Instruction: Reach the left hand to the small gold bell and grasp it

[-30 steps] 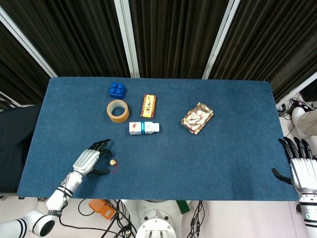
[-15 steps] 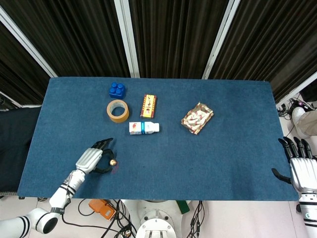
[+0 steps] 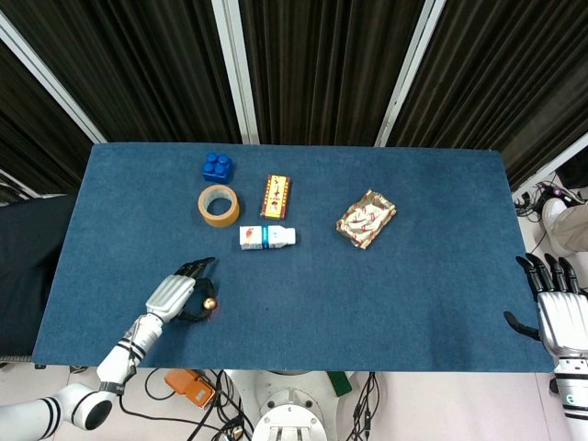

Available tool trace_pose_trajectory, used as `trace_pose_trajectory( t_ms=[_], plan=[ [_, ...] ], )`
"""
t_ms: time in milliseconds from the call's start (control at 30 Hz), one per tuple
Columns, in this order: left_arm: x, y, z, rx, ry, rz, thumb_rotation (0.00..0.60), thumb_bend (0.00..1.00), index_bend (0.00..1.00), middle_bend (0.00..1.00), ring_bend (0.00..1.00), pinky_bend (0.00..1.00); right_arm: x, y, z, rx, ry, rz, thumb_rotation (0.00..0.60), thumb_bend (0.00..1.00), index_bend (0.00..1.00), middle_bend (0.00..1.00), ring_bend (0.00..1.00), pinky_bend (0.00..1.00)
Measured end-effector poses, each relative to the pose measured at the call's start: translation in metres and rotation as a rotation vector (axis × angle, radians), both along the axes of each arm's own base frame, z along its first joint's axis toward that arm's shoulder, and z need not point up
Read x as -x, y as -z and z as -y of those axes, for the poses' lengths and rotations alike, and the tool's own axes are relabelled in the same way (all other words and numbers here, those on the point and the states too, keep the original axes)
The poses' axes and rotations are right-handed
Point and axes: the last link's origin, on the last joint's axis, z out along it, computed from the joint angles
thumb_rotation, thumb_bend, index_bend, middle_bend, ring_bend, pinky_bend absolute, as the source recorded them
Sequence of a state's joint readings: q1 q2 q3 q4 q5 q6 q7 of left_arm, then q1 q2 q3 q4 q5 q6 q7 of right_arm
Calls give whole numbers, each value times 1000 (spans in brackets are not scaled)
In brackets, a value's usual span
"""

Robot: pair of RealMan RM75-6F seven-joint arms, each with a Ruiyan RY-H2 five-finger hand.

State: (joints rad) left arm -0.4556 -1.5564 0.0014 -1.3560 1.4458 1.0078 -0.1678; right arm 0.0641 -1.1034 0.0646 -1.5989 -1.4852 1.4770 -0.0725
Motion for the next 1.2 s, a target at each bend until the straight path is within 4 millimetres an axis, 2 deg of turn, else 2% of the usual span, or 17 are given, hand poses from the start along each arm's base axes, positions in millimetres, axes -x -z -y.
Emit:
trace_pose_trajectory(
  t_ms=[200,400,600,800,967,1200],
  plan=[
    [-1,-3,0,-3,3,-8,600,345,542,2,0,82,0,0,0,-1,-2,1,600,304,164,157,73,0],
    [-14,-21,2,-20,41,-9,600,372,543,2,0,82,-1,0,0,-1,-3,3,600,305,164,157,74,0],
    [-39,-52,2,-47,99,-31,600,372,543,1,0,82,0,0,0,0,0,7,600,305,164,157,74,0],
    [-76,-97,-5,-121,166,-85,600,373,543,2,0,82,0,-1,0,4,1,11,600,305,164,157,74,0],
    [-94,-130,-15,-164,163,-132,600,371,543,1,0,82,0,-1,-1,5,0,12,600,304,164,157,74,0],
    [-116,-158,-27,-177,165,-151,600,371,543,1,0,82,0,-1,0,3,1,10,600,305,164,157,74,0]
  ],
)
